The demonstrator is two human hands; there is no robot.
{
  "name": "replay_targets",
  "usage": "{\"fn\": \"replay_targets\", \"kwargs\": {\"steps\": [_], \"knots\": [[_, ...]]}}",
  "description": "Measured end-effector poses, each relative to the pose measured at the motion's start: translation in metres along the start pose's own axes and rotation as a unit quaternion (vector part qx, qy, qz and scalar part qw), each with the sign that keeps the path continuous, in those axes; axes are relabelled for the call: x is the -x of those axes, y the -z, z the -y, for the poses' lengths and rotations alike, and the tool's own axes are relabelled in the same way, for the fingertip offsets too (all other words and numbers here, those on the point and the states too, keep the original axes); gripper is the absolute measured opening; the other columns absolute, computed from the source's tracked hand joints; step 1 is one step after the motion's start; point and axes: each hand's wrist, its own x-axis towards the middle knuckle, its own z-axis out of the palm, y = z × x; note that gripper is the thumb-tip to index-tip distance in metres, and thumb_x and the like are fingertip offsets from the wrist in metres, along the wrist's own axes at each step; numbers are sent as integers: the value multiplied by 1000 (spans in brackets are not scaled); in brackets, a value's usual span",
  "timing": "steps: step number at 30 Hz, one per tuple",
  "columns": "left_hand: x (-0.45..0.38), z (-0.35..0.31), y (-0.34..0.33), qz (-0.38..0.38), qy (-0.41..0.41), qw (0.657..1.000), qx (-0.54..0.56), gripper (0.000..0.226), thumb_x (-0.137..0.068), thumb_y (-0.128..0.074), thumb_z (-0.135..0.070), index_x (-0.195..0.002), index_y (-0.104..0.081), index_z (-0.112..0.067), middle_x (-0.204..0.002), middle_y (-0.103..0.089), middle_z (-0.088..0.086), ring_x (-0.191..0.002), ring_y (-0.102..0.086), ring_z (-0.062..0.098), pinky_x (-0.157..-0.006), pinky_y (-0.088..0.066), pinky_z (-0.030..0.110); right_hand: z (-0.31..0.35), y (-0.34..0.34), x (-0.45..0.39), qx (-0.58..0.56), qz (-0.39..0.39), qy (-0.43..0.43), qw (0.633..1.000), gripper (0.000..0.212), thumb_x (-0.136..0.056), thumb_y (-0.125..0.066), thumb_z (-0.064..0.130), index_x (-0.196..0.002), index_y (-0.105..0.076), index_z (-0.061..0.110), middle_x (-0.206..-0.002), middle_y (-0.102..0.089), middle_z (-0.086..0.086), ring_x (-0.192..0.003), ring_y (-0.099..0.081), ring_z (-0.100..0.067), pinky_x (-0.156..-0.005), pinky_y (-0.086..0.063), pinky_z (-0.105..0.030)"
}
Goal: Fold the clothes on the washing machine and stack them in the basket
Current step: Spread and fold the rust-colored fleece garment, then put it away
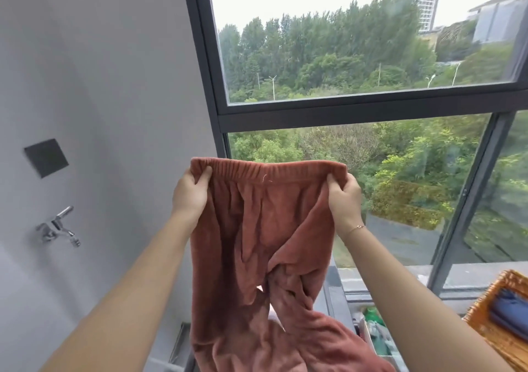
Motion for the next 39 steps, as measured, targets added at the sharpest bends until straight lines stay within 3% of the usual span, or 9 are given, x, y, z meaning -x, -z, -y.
{"fn": "replay_targets", "kwargs": {"steps": [4, 8, 10, 13, 16, 19, 22, 32, 39], "knots": [[2, 20, -11, 141, 3, 963, -229, 36, -94, -56, -40, -114, -60, -10, -115, -65, 6, -111, -59, 27, -89, -44, 35, 3, 8, -13, -67, 3, -29, 997, 17, -98, -51, 24, -105, -61, 12, -94, -65, -1, -88, -61, -15, -87, -52, -37], [15, 10, -69, 399, 116, 816, -402, 50, -91, -60, -44, -125, -57, -8, -127, -61, 7, -110, -60, 26, -87, -50, 33, -7, 26, -8, -76, -104, -20, 991, 14, -101, -45, 22, -110, -54, 16, -95, -59, 7, -87, -56, -9, -83, -40, -23], [26, -1, -115, 394, 104, 787, -463, 50, -92, -57, -47, -121, -57, -7, -120, -64, 9, -101, -63, 27, -76, -48, 29, -18, 44, -11, -87, -161, -29, 983, 19, -101, -45, 22, -116, -53, 14, -101, -58, 6, -91, -54, -9, -81, -37, -18], [35, -6, -181, 330, 137, 903, -240, 35, -94, -58, -35, -117, -59, -8, -111, -66, 10, -94, -69, 24, -69, -56, 30, -27, 77, -29, -104, -223, -12, 969, 15, -101, -46, 19, -114, -52, 13, -105, -58, 2, -96, -55, -13, -77, -37, -8], [53, -39, -249, 357, 164, 919, -39, 20, -98, -53, -33, -113, -53, -20, -110, -60, 2, -85, -69, 32, -66, -58, 36, -27, 116, -53, -120, -260, 28, 958, 17, -101, -45, 17, -114, -51, 9, -108, -59, -3, -100, -55, -14, -83, -39, -6], [74, -84, -314, 356, 69, 930, 63, 15, -97, -55, -32, -106, -63, -23, -109, -69, 3, -101, -67, 25, -90, -53, 38, -21, 151, -71, -134, -279, 64, 949, 11, -101, -43, 14, -111, -49, 14, -101, -57, 5, -92, -56, 0, -91, -41, -13], [93, -128, -348, 374, 58, 909, 175, 13, -98, -54, -29, -102, -65, -24, -96, -71, -3, -89, -67, 12, -76, -55, 24, -13, 179, -82, -158, -305, 99, 934, 13, -101, -43, 9, -106, -51, 18, -99, -56, 12, -87, -55, 15, -87, -39, -8], [87, -242, -364, 448, 50, 781, 432, 25, -102, -42, -30, -116, -56, -15, -101, -70, 6, -84, -69, 16, -80, -57, 30, 53, 211, -83, -206, -327, 164, 908, 12, -100, -47, 21, -106, -58, 22, -107, -64, 2, -102, -61, -9, -94, -46, -26], [34, -180, -283, 396, 51, 798, 451, 35, -101, -42, -33, -127, -52, -12, -114, -67, 9, -100, -65, 22, -99, -48, 35, 77, 157, -34, -292, -225, 49, 928, 13, -90, -52, 26, -86, -64, 24, -86, -66, 6, -85, -62, -14, -83, -50, -37]]}}
